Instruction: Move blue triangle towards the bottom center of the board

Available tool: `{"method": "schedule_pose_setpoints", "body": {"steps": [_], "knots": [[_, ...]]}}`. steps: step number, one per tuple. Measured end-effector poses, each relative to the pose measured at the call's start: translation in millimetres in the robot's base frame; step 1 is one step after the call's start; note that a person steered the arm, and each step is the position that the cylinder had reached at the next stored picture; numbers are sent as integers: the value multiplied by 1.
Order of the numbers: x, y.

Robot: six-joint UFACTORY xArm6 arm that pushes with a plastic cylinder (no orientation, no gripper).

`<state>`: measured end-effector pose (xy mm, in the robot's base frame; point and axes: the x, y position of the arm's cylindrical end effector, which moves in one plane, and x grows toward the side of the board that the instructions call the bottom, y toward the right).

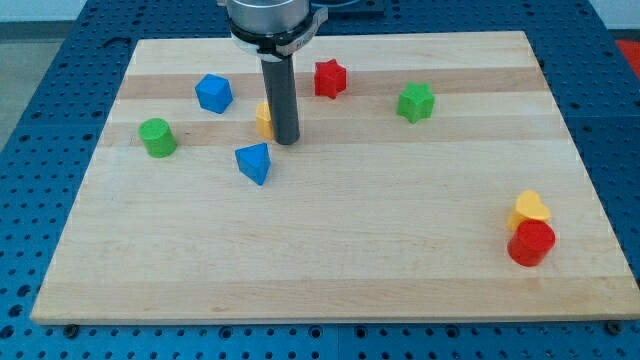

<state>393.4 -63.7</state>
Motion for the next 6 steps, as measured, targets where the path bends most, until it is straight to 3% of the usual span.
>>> {"method": "schedule_pose_setpoints", "body": {"steps": [2, 3, 4, 6], "knots": [[5, -55], [34, -60], [69, -9], [74, 73]]}}
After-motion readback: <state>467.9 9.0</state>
